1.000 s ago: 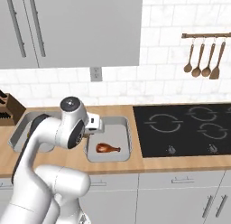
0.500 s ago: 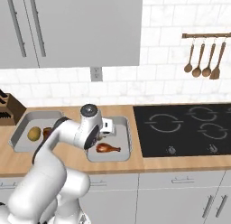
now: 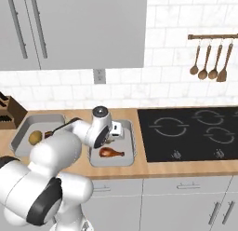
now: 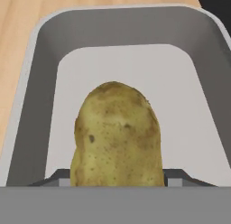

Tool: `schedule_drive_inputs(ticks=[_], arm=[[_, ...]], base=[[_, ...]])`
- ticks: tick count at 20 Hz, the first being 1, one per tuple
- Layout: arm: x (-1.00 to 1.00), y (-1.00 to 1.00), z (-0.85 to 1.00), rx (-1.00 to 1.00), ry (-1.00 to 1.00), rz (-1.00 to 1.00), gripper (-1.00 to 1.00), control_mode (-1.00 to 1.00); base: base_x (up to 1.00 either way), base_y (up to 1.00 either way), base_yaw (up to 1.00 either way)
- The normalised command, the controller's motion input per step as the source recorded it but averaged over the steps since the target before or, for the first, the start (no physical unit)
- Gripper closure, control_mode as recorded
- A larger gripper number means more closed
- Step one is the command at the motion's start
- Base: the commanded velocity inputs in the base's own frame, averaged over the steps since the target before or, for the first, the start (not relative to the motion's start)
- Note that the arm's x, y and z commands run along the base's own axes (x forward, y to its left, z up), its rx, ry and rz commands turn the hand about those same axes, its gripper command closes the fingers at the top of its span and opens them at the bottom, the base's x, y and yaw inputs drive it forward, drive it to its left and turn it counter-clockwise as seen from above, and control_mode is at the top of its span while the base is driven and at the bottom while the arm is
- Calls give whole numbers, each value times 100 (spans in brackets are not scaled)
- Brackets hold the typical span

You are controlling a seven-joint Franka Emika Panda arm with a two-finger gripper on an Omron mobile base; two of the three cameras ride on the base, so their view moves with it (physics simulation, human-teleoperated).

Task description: Place one potato and one chicken drumstick in each tupperware on the nearby counter, to pack two identical lunches.

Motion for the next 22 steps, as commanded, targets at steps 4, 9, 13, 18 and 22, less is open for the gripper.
schedule_drive_inputs(ticks=[4,9,13,18,22], arm=[[52,-1,-40,0,0,0,100,-100],[55,-1,-47,0,0,0,100,-100],[58,-18,-21,0,0,0,-100,-100],[13,-18,0,1,0,0,-100,-100],[-16,0,14,0,-5,0,-100,-100]], base=[[0,0,0],[0,0,0],[0,0,0],[0,0,0],[0,0,0]])
